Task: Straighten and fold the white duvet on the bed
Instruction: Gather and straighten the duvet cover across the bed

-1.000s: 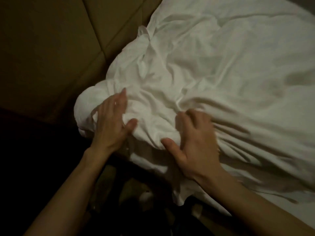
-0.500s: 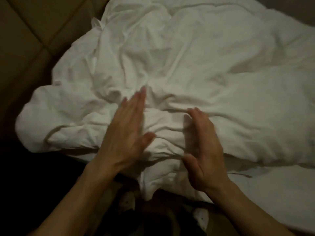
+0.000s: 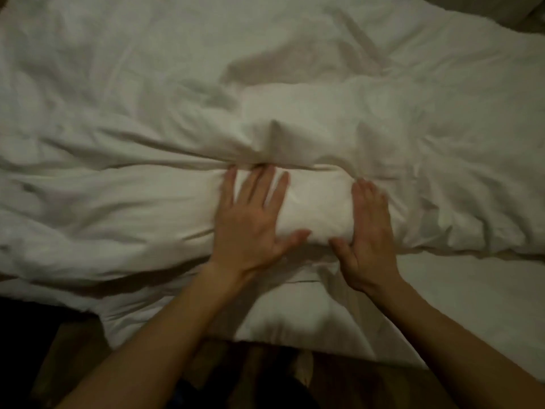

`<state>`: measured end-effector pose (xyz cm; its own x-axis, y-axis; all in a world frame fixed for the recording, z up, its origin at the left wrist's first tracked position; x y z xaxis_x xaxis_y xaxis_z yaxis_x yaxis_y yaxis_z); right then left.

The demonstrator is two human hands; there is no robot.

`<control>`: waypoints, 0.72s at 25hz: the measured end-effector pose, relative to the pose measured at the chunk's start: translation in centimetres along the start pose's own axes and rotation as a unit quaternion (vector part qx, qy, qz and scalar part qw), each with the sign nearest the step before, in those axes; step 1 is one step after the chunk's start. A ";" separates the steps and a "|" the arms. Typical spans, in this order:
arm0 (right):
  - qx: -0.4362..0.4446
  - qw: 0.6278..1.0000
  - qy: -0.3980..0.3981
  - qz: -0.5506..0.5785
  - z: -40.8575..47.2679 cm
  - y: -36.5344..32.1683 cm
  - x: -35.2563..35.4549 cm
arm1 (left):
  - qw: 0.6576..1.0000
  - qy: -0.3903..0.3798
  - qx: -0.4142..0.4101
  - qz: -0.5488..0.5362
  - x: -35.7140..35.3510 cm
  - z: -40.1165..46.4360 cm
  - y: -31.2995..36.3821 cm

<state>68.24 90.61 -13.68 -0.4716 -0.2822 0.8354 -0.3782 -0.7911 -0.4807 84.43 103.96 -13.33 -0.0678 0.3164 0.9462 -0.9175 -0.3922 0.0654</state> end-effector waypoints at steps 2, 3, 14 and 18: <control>0.023 1.000 0.012 0.011 1.4 1.8 -2.1 | 0.998 0.001 0.018 0.053 -2.6 1.4 -0.8; 0.026 0.999 0.025 0.019 2.2 2.3 -3.1 | 0.997 0.014 0.027 0.070 -3.3 1.8 -1.2; -0.016 0.985 -0.034 0.167 -1.0 -1.8 6.9 | 0.997 -0.038 0.018 -0.058 5.9 -0.6 1.6; -0.040 0.991 -0.057 0.117 -3.7 -2.7 6.7 | 0.998 -0.058 0.011 -0.022 6.3 -2.8 1.9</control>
<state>63.20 92.87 -7.79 -0.4623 -0.5151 0.7217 -0.3341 -0.6527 -0.6799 81.16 107.63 -8.18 0.0191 0.2311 0.9728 -0.9099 -0.3992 0.1127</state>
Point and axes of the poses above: each hand's wrist, its own z-axis towards the middle knuckle, its own x-axis out of the back of the hand, y = z × x, the point moved 3 cm from there along z, towards the middle knuckle, and after that the axes turned 10 degrees about z, right-handed, at the moved point
